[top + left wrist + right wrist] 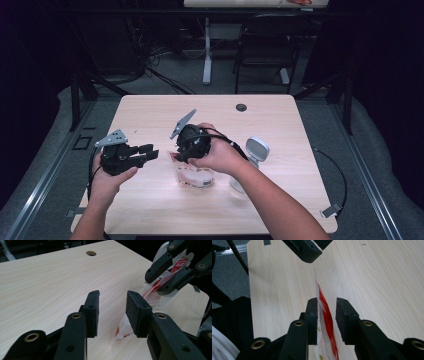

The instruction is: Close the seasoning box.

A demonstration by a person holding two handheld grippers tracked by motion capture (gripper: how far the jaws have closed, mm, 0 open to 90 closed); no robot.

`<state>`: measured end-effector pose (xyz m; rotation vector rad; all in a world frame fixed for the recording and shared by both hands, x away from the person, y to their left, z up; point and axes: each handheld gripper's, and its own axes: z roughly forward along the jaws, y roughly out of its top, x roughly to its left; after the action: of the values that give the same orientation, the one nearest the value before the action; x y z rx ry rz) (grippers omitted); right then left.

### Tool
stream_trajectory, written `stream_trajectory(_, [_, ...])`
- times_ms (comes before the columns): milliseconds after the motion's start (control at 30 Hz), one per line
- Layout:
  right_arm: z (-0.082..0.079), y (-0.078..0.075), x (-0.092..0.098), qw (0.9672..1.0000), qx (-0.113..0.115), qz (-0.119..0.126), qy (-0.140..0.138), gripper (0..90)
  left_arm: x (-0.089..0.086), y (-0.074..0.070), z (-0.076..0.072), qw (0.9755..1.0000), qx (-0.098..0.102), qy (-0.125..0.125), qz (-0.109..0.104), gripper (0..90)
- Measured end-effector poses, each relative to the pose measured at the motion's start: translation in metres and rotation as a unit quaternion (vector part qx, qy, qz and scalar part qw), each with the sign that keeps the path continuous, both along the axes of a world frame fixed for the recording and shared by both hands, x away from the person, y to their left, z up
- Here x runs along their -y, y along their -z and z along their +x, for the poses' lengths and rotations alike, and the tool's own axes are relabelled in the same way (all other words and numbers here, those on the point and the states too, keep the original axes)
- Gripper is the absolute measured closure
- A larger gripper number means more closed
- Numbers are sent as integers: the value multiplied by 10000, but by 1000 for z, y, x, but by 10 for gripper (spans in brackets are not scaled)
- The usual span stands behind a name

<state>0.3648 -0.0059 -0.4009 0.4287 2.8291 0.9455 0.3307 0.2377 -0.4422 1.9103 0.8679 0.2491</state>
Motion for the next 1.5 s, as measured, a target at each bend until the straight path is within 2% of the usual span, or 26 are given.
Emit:
stream_trajectory(267, [1,2,-6,9997,-49,-252,-61,770,0,1,0,10000,-11,-7,-5,633])
stream_trajectory(533, [5,3,-6,9994,-164,-280,-138,818,0,1,1,10000,-15,3,-13,630])
stream_trajectory(833, [7,3,-6,9991,-178,-298,-236,869,2,3,2,10000,-25,16,25,624])
stream_trajectory(1067, [6,2,-8,9982,6,-458,-378,893,2,3,1,10000,-22,16,18,621])
stream_trajectory(1500, [7,0,-1,9985,152,-404,-339,900,6,6,2,9999,-40,76,56,606])
